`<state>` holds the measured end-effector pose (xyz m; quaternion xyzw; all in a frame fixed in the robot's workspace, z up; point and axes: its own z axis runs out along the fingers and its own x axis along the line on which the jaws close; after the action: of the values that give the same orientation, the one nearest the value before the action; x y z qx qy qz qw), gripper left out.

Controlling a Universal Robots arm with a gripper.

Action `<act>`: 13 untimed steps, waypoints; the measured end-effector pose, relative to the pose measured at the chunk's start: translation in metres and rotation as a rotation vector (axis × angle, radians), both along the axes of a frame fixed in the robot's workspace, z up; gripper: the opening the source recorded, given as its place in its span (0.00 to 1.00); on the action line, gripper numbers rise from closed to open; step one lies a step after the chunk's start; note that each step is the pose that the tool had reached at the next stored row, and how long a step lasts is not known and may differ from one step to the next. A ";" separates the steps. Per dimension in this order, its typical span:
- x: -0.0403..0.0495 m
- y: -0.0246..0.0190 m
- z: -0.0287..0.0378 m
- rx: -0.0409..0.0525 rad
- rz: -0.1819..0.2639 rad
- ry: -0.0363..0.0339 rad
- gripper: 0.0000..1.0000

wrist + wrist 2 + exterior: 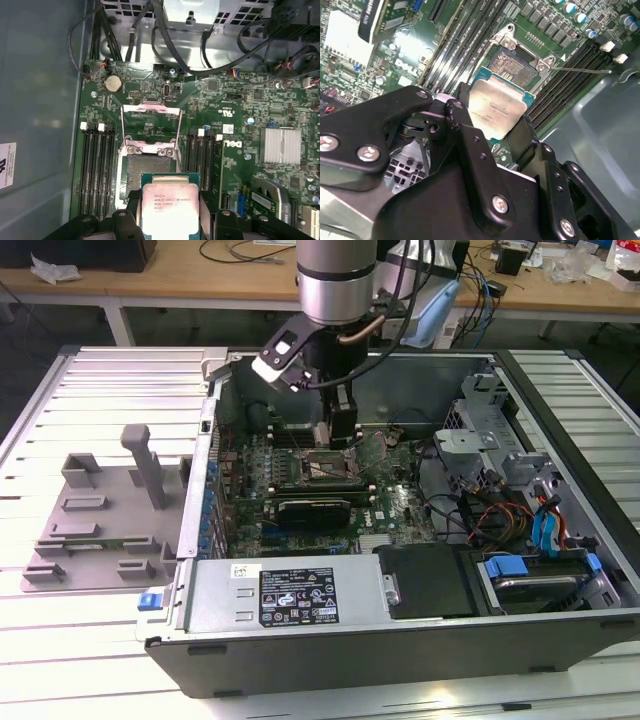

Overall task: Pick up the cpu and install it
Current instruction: 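Place the cpu into insertion slot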

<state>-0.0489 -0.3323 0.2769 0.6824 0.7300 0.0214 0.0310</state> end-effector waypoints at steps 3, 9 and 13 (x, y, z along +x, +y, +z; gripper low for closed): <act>0.0000 0.0048 -0.0146 0.0000 0.000 0.0000 0.55; 0.0002 0.0077 -0.0230 -0.0001 0.000 0.0001 0.55; 0.0009 0.0087 -0.0298 0.0001 -0.001 0.0001 0.55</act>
<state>-0.0480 -0.3236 0.2471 0.6827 0.7298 0.0214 0.0309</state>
